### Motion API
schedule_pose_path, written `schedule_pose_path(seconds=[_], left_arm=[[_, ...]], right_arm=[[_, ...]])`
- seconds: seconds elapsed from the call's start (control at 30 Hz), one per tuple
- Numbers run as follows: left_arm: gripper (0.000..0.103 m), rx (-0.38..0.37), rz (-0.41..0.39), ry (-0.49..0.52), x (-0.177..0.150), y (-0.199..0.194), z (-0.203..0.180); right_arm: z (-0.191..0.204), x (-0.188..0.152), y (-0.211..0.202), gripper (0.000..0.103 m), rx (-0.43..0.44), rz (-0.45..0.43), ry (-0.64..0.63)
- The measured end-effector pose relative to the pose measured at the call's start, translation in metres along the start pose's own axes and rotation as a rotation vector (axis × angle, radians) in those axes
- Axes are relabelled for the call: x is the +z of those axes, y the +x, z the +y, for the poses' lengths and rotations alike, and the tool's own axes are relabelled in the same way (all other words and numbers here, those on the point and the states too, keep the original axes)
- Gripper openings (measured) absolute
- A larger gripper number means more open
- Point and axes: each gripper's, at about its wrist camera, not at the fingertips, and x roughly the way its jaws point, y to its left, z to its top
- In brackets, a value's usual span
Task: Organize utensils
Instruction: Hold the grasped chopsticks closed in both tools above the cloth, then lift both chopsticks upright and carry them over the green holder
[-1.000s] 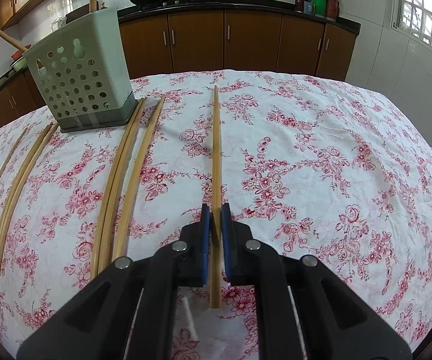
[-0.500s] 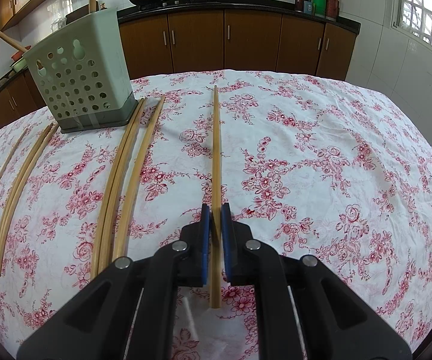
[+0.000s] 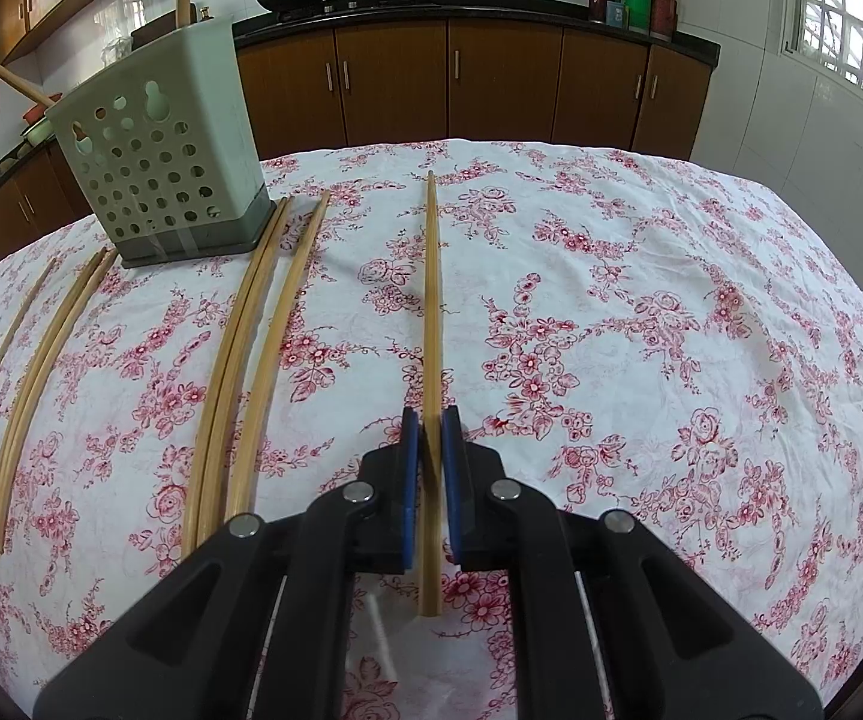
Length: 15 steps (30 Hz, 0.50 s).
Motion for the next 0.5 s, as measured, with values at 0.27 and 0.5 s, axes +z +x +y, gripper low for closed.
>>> schedule_pose_path(seconds=[0.27,0.5], left_arm=[[0.008,0.035,0.007,0.065,-0.003,-0.002,-0.007],[0.008,0.07,0.012,0.114,-0.015,-0.011,-0.01]], right_arm=[[-0.002,-0.002,-0.002,0.011,0.018,0.002,0.005],[-0.003,-0.008,-0.008,0.011,0.033,0.002,0.001]])
